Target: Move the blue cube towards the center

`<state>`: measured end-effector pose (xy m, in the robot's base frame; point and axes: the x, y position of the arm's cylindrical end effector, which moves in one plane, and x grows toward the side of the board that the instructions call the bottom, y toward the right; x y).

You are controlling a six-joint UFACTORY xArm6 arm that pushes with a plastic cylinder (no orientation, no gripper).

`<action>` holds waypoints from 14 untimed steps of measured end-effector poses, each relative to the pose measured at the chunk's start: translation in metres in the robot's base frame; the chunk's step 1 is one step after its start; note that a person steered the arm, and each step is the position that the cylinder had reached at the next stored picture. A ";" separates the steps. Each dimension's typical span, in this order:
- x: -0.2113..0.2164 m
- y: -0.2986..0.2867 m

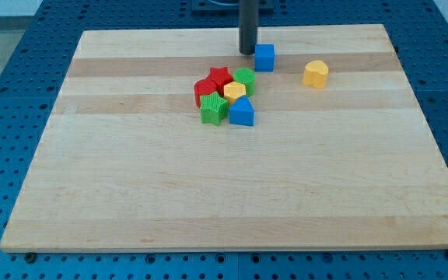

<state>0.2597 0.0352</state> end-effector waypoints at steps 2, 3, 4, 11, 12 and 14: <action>0.003 0.023; 0.003 0.026; 0.005 0.032; 0.082 0.059; 0.099 0.059; 0.106 0.078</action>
